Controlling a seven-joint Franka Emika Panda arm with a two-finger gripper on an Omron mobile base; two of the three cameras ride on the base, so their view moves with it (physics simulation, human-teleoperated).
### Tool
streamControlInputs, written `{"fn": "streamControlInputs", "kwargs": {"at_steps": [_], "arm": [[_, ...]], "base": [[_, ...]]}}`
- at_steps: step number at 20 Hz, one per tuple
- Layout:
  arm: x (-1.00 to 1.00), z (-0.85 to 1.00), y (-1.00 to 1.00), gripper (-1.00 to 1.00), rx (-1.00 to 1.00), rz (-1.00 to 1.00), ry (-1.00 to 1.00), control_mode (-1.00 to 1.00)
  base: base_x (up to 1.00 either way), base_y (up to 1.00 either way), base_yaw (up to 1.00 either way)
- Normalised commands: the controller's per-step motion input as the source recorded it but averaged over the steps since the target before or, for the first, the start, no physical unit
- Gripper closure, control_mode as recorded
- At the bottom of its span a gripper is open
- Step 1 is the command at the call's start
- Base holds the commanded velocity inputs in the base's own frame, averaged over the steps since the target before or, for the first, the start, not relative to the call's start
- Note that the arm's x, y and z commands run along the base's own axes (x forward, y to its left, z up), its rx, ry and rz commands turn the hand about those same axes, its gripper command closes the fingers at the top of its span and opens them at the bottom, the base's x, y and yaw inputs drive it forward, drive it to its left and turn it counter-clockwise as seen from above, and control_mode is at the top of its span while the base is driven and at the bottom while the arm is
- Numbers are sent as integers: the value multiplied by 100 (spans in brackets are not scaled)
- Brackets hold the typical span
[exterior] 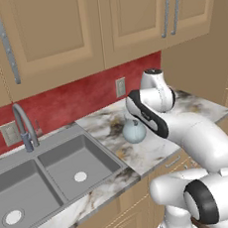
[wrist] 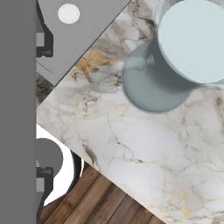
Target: Place the pitcher and cup on the dining counter for serving.
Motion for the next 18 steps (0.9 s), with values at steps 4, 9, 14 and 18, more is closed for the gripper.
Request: {"fn": "streamControlInputs", "kwargs": {"at_steps": [4,9,14,18], "arm": [[28,-26,0,-100,0,0,0,-100],[35,-31,0,-100,-2,-1,0,-100],[34,-20,0,-100,0,-2,3,-100],[26,-4,2,-100,0,-1,7,-100]], "base": [[0,0,0],[0,0,0],[0,0,0],[0,0,0]]}}
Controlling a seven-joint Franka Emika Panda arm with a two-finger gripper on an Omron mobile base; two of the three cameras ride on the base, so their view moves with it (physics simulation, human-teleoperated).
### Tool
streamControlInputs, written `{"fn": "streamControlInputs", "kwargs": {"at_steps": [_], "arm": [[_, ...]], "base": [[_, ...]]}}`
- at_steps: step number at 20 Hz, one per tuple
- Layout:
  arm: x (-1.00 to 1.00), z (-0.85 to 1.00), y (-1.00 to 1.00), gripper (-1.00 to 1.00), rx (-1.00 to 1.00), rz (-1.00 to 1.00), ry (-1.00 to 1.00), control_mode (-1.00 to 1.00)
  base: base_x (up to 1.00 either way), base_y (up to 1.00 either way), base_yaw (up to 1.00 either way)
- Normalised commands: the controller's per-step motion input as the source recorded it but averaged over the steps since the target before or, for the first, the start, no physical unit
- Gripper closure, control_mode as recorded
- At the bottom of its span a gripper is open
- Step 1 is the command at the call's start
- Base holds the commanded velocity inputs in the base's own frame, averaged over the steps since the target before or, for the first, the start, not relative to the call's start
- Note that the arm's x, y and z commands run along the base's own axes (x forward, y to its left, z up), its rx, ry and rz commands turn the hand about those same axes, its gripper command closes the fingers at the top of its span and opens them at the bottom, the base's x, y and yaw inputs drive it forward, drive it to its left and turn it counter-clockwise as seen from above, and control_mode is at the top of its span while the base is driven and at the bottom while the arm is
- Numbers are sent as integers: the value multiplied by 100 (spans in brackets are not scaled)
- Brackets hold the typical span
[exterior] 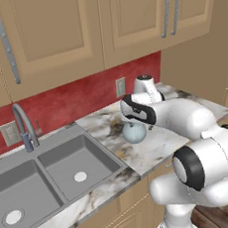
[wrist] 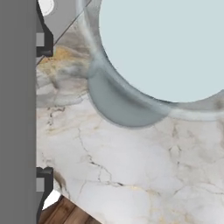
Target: Place the pitcher and cup on the dining counter for serving.
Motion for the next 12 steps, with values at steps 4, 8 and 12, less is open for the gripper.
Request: {"fn": "streamControlInputs", "kwargs": {"at_steps": [4,8,12], "arm": [[17,-2,3,-100,0,0,5,-100],[21,-1,20,-100,-2,0,4,-100],[22,-12,11,-100,-1,0,2,-100]], "base": [[0,0,0],[0,0,0],[0,0,0]]}}
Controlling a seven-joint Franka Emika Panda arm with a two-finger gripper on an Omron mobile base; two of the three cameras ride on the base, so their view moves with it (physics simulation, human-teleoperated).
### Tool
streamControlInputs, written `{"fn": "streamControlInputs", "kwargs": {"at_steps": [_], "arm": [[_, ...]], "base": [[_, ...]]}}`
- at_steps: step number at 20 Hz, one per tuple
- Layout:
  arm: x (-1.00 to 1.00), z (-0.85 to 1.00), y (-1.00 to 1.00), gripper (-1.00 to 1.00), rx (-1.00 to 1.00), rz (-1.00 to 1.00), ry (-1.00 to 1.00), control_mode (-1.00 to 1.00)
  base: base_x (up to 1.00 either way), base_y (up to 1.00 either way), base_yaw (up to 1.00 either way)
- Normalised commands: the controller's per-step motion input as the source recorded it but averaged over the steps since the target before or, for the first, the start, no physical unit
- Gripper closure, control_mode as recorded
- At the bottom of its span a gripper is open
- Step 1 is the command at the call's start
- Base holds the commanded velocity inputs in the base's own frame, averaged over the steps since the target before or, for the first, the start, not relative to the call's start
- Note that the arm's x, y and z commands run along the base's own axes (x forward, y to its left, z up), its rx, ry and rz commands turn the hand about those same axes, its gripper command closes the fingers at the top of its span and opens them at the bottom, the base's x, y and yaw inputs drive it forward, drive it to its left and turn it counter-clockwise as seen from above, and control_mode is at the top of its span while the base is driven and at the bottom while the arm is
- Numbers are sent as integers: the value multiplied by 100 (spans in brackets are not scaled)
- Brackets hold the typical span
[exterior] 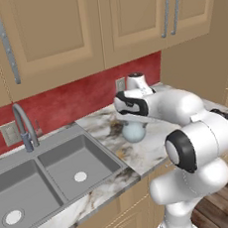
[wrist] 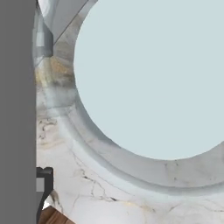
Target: Place the pitcher and cup on the dining counter for serving.
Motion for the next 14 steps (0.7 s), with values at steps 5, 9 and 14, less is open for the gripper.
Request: {"fn": "streamControlInputs", "kwargs": {"at_steps": [5,9,14], "arm": [[2,-25,9,-100,-1,0,1,-100],[0,-26,0,-100,-2,0,1,-100],[0,-25,0,100,-2,0,2,-100]], "base": [[0,0,0],[0,0,0],[0,0,0]]}}
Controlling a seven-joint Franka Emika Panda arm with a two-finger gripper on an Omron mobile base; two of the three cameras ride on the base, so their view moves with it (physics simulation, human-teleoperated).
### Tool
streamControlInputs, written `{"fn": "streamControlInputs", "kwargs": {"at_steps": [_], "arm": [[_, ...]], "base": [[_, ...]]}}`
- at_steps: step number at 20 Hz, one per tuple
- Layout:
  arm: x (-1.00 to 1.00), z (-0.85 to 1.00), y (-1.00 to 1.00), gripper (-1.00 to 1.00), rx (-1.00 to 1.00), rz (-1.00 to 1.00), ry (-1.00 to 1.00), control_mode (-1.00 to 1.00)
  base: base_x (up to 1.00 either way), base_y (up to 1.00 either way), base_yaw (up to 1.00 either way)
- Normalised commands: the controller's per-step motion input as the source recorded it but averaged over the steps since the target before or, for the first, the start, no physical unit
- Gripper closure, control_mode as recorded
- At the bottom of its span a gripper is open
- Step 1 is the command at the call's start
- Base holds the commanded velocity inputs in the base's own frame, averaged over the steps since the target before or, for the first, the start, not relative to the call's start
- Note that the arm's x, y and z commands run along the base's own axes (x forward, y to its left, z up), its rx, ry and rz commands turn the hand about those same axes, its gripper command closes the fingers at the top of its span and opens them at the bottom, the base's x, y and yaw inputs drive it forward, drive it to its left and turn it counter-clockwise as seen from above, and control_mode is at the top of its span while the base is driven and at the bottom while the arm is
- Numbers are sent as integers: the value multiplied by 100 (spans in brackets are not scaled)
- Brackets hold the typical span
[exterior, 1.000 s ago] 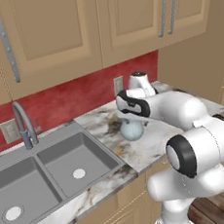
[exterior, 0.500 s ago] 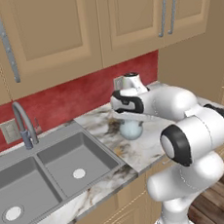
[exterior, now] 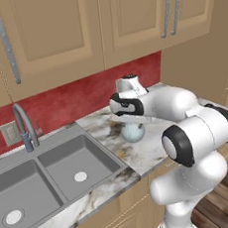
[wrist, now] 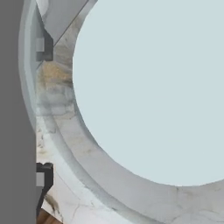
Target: Place the pitcher and cup on the dining counter for serving.
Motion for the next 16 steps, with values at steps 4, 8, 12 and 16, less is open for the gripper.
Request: {"fn": "streamControlInputs", "kwargs": {"at_steps": [4,8,12,16], "arm": [[0,-15,0,100,-2,0,1,-100],[0,0,0,100,0,0,0,-100],[-1,0,0,100,0,0,0,-100],[-24,6,0,100,-8,2,-12,-100]], "base": [[0,0,0],[0,0,0],[0,0,0],[0,0,0]]}}
